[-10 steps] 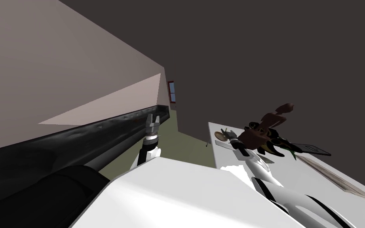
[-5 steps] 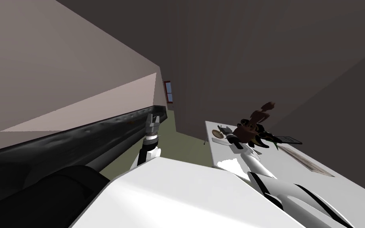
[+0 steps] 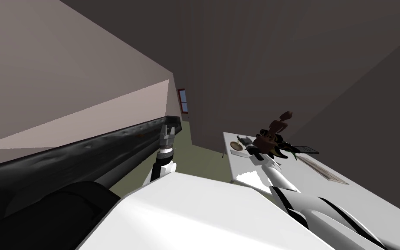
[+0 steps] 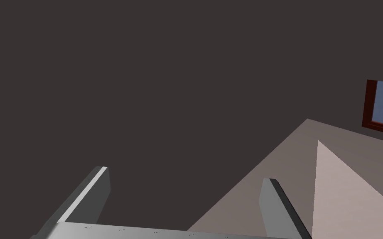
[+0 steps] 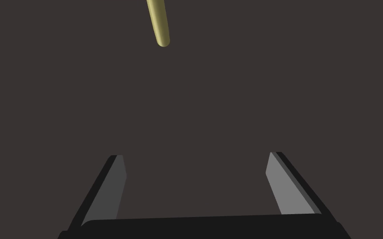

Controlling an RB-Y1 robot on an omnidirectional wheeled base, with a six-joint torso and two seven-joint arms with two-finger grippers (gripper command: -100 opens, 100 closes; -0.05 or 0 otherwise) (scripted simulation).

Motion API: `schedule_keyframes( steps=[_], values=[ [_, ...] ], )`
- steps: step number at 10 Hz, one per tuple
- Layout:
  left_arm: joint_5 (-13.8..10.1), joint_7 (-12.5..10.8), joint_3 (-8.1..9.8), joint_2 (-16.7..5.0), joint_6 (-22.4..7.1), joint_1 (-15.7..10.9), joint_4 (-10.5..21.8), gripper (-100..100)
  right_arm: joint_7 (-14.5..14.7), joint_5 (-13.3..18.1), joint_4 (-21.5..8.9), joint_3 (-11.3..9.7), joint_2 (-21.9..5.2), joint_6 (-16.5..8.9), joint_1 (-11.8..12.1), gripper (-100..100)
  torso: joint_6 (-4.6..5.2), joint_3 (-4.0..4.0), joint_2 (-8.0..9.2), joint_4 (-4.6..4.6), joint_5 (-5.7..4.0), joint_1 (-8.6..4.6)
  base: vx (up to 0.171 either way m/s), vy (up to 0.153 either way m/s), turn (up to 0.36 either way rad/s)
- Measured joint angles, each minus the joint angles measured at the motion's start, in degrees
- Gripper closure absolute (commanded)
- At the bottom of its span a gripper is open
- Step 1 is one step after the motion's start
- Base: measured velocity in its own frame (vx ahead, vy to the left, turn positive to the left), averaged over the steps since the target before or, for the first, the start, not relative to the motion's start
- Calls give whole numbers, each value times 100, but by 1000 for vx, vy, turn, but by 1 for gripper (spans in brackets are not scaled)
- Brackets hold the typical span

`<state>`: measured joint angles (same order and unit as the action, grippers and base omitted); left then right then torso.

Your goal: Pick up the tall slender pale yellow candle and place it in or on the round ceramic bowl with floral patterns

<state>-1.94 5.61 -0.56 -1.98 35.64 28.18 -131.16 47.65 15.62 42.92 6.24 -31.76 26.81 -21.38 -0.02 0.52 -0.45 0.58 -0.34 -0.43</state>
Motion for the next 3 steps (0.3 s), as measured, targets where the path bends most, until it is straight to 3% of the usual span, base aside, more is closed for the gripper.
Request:
schedule_keyframes(
  steps=[3],
  values=[
    [0,0,0,0,0,0,0,0,0,0,0,0,0,0,0,0,0,0,-1,0,0,0,0,0,0]
  ],
)
